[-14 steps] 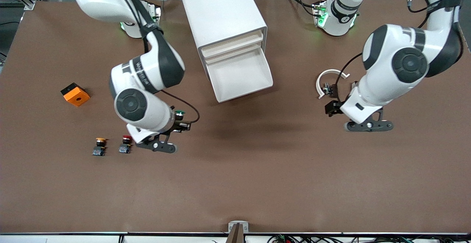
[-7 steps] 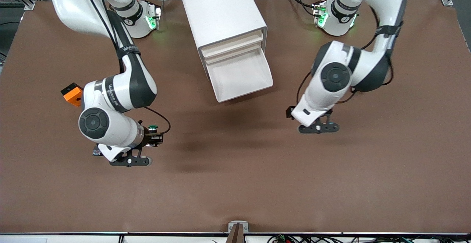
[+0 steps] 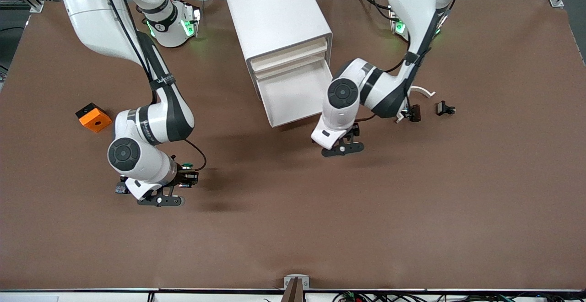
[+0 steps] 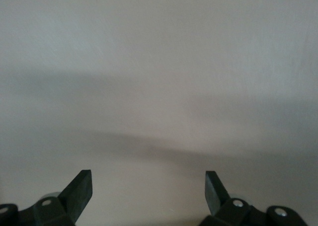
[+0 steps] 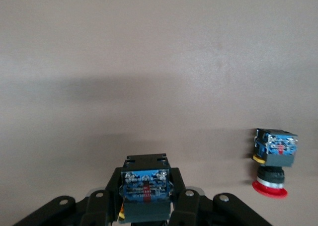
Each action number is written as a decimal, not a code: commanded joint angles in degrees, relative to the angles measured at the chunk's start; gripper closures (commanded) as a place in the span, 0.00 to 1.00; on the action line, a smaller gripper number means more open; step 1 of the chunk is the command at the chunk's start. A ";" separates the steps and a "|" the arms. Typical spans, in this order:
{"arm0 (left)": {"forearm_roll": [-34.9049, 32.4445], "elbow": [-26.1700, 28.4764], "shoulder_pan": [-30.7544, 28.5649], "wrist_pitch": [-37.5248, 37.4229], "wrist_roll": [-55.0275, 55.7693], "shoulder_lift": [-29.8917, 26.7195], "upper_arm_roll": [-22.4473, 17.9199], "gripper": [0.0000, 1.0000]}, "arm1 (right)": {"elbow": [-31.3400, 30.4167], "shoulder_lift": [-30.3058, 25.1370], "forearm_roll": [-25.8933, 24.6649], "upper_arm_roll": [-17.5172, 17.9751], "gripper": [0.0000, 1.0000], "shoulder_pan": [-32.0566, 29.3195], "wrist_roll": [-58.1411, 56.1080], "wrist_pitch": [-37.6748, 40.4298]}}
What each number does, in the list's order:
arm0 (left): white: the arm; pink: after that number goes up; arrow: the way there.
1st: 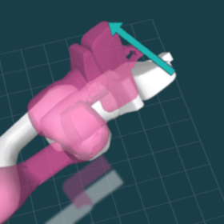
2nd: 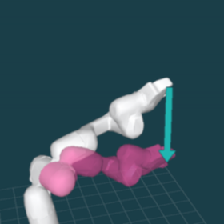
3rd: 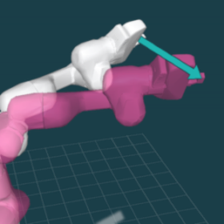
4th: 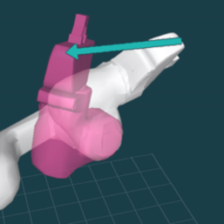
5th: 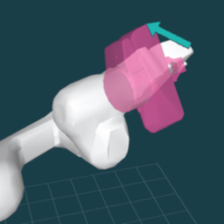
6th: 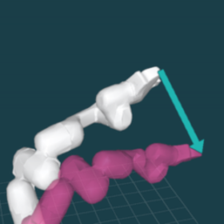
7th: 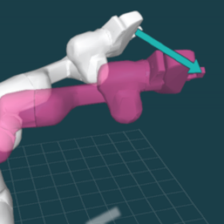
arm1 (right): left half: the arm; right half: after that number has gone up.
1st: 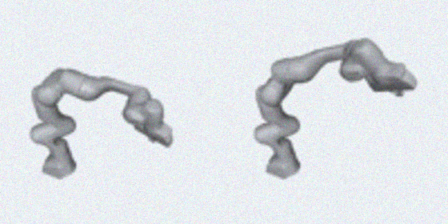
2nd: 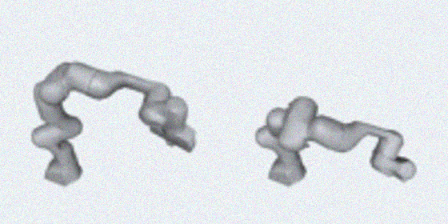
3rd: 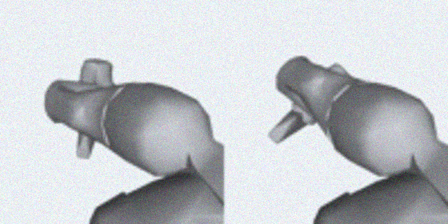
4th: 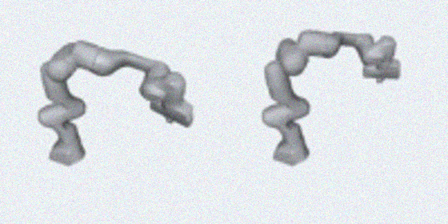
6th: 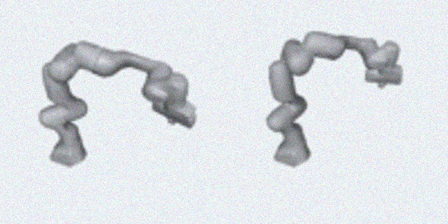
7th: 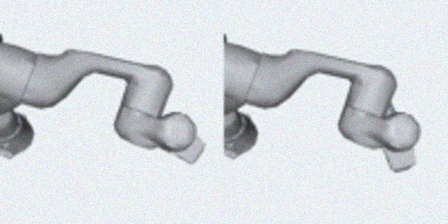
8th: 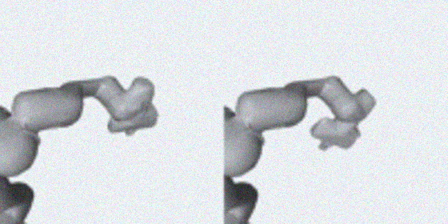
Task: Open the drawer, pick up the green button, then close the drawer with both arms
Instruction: 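Push the drawer shut with the left gripper while the right gripper carries the button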
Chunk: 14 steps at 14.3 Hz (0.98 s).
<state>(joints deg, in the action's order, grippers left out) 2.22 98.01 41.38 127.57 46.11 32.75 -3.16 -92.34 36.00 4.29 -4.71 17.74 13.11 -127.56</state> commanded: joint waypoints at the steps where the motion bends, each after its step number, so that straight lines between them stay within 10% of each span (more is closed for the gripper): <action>1: 2.52 -0.45 -0.16 0.49 1.17 1.52 0.96 0.00 | -5.65 -2.69 -0.86 0.67 1.00 -1.65 2.52 -3.57; 14: 12.89 -0.37 1.69 -7.14 5.48 2.32 9.57 0.00 | -6.09 0.83 -1.92 0.50 1.00 -3.23 6.14 -8.04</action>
<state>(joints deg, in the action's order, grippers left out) 14.12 97.98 42.97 123.74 50.62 35.37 5.12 -97.76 36.58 4.02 -4.96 15.12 17.76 -133.88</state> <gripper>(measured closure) 0.000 0.581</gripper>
